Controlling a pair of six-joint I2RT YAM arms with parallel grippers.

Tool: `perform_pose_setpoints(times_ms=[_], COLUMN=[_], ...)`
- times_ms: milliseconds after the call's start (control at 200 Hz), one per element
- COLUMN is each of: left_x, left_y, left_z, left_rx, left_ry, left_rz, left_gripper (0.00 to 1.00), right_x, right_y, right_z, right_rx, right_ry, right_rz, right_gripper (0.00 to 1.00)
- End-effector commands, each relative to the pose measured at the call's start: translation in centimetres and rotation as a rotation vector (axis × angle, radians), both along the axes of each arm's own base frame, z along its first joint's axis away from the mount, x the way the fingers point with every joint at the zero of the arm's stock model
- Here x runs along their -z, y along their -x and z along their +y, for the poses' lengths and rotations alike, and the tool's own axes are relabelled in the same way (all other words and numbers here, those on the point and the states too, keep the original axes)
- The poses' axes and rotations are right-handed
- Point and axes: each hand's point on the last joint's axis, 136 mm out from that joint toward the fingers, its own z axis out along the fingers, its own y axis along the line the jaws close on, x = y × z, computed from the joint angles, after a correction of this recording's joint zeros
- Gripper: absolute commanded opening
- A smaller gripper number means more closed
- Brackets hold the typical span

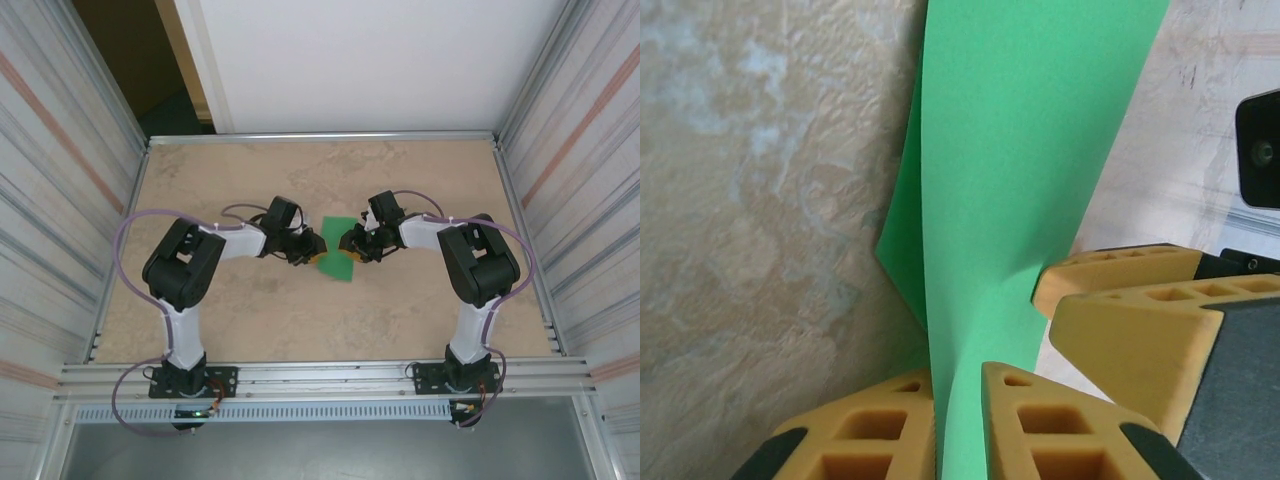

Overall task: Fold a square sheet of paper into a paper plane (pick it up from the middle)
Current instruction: Third fold the triangle at the center of the table.

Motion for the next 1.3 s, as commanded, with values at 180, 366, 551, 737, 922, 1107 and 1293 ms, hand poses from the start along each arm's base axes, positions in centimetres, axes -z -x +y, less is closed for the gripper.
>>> perform_pose_setpoints(times_ms=[180,366,551,737,922,1107,1293], left_x=[0.3,0.0,-1.4,-3.2,-4.4,-4.8,-4.6], left_y=[-0.6,-0.8,-0.3,-0.4,-0.7,-1.1,-1.2], left_z=[0.1,0.4,0.9,1.8,2.1,1.9,1.9], left_rx=[0.043,0.036,-0.003,-0.080,-0.118,-0.128,-0.134], left_ry=[-0.003,0.010,0.009,0.005,0.003,0.009,0.011], left_rz=[0.005,0.012,0.031,0.064,0.089,0.100,0.104], left_gripper=[0.11,0.01,0.00,0.00,0.00,0.00,0.00], right_x=[2.8,0.2,-6.0,-9.8,-10.6,-9.1,-6.7], right_y=[2.2,1.3,0.0,0.8,2.6,4.5,6.0], right_z=[-1.8,-1.3,-1.2,-1.3,0.1,2.7,5.4], right_rx=[0.009,-0.014,-0.064,-0.153,-0.289,-0.427,-0.582], right_ry=[0.094,0.055,0.061,0.238,0.433,0.513,0.581], right_rz=[0.080,-0.014,-0.287,-0.604,-0.867,-1.027,-1.114], right_gripper=[0.36,0.44,0.61,0.70,0.71,0.74,0.78])
